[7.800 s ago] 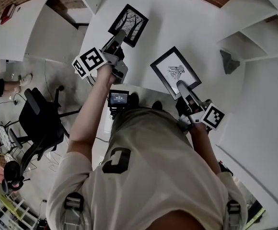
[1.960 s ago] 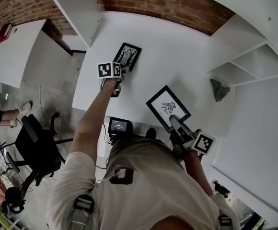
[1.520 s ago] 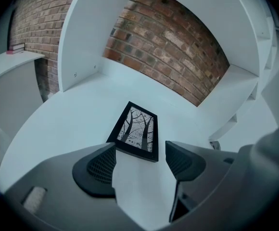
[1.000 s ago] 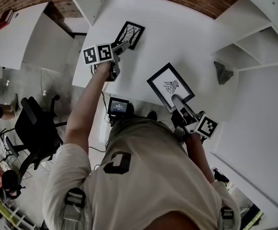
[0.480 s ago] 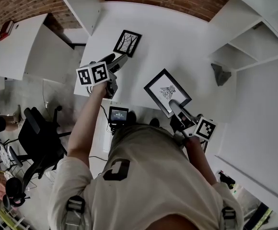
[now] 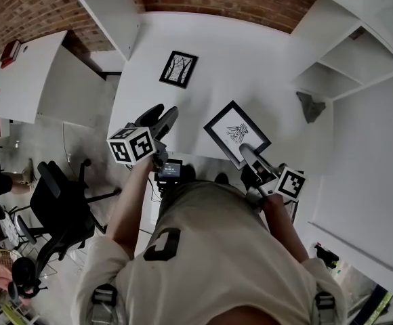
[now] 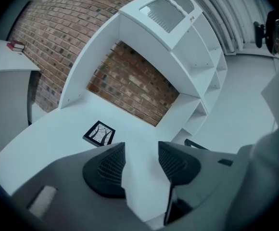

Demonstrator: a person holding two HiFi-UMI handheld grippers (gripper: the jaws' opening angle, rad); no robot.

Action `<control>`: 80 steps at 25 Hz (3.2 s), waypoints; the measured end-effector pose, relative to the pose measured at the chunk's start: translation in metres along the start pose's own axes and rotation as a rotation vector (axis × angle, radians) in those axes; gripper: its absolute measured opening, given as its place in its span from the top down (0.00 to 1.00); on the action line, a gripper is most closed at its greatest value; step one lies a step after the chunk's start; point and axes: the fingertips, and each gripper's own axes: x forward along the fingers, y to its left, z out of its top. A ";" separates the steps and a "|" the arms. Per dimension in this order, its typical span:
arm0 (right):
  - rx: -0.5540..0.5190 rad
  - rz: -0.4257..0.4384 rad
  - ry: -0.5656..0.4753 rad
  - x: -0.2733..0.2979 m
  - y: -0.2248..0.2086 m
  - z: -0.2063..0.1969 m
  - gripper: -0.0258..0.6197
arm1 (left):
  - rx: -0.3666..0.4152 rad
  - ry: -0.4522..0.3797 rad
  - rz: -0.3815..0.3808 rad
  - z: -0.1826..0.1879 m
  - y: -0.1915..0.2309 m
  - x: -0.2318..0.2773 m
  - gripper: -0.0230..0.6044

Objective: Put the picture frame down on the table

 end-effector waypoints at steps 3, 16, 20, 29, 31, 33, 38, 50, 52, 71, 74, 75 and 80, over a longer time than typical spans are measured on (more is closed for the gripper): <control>0.002 0.006 -0.011 0.000 0.000 0.001 0.92 | 0.008 -0.026 -0.043 -0.009 -0.017 -0.011 0.87; -0.007 0.007 -0.089 -0.009 0.013 0.002 0.92 | 0.110 0.000 -0.088 -0.022 -0.052 -0.042 0.96; -0.019 0.004 -0.096 -0.004 0.018 -0.002 0.92 | 0.118 0.002 -0.085 -0.021 -0.049 -0.050 0.96; -0.043 0.005 -0.153 0.006 0.030 -0.010 0.92 | 0.136 0.006 -0.116 -0.017 -0.042 -0.068 0.96; -0.053 0.011 -0.169 0.008 0.033 -0.010 0.92 | 0.135 0.011 -0.121 -0.018 -0.039 -0.070 0.96; -0.065 0.014 -0.177 0.011 0.037 -0.011 0.92 | 0.135 0.017 -0.126 -0.019 -0.037 -0.070 0.96; -0.102 0.011 -0.206 0.015 0.045 -0.009 0.92 | 0.141 0.027 -0.146 -0.016 -0.035 -0.072 0.96; -0.136 -0.001 -0.267 0.026 0.057 -0.011 0.92 | 0.164 0.042 -0.184 -0.019 -0.027 -0.086 0.96; -0.131 -0.005 -0.270 0.027 0.057 -0.011 0.92 | 0.156 0.048 -0.180 -0.021 -0.024 -0.087 0.96; -0.079 0.089 -0.286 0.038 0.065 0.034 0.92 | 0.154 0.042 -0.120 -0.013 -0.026 -0.068 0.96; -0.060 0.094 -0.286 0.041 0.062 0.043 0.92 | 0.154 0.036 -0.115 -0.012 -0.030 -0.062 0.96; -0.057 0.096 -0.287 0.041 0.061 0.046 0.92 | 0.156 0.036 -0.116 -0.012 -0.031 -0.060 0.96; -0.050 0.116 -0.295 0.046 0.063 0.059 0.92 | 0.153 0.032 -0.103 -0.010 -0.032 -0.059 0.96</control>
